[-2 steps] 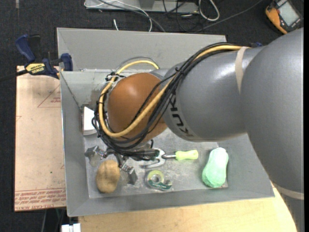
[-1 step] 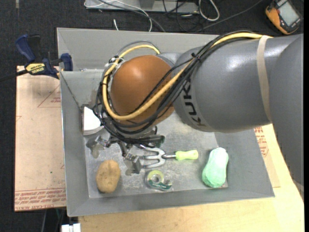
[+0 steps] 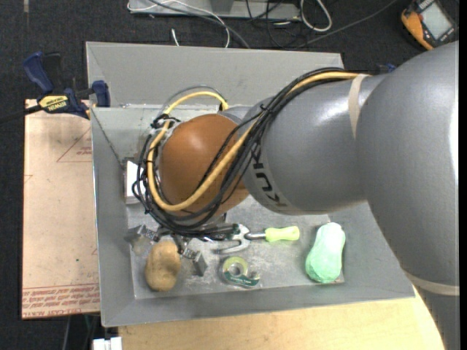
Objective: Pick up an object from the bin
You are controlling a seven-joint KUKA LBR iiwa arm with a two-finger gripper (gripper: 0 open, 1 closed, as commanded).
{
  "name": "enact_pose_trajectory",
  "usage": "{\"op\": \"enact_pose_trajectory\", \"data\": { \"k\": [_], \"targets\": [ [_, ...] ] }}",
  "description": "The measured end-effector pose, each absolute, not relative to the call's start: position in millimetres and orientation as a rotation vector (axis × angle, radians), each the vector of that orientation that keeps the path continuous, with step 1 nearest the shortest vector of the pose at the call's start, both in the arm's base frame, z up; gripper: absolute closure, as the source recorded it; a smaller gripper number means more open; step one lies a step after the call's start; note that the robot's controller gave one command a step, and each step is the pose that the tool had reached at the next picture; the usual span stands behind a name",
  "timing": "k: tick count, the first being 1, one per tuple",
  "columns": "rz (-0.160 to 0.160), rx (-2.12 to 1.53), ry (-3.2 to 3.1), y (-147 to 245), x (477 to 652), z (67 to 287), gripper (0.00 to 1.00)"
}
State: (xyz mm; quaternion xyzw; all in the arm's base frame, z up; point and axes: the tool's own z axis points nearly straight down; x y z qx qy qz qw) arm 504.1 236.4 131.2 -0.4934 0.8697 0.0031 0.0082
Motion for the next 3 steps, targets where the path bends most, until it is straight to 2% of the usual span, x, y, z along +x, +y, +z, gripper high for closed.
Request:
{"op": "enact_pose_trajectory", "data": {
  "k": [1, 2, 3],
  "targets": [
    [0.009, -1.534, 2.713, 247, 512.6, 147, 1.0],
    [0.01, -1.53, 2.714, 248, 513.4, 150, 1.0],
    [0.006, -1.776, 2.554, 245, 500.4, 106, 1.0]
  ]
}}
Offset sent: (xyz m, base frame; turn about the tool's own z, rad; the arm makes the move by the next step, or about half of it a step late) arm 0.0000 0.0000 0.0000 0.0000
